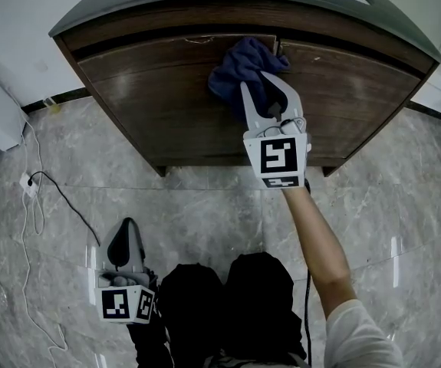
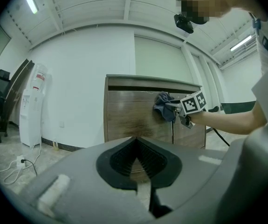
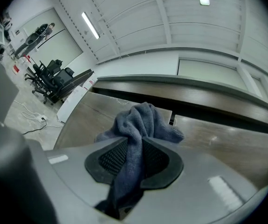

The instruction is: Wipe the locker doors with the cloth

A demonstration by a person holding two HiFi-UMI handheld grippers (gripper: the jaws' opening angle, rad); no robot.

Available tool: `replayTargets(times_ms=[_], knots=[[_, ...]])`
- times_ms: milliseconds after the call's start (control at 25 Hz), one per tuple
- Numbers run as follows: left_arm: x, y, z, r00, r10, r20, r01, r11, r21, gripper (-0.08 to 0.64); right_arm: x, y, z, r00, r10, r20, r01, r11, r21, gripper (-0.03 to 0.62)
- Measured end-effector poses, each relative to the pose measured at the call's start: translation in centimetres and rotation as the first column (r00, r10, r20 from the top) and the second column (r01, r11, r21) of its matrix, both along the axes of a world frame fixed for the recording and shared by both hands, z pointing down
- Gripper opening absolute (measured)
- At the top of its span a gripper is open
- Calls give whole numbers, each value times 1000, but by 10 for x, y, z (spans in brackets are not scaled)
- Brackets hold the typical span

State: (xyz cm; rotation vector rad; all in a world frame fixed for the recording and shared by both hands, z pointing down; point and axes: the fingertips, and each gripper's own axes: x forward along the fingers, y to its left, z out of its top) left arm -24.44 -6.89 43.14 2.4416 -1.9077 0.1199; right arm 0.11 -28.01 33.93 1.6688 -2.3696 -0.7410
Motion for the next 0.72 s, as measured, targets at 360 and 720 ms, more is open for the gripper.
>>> replayTargets(times_ms=[360,720], knots=[[-3,4,1,1000,-2,0,2,1000,2,1,-1,-1,26,1000,7,27,-6,999,-43,91],[-12,8,2,1000,-1,-9,1,1000,1,2,-21,-1,45,999,-10,37,13,997,-75,91]])
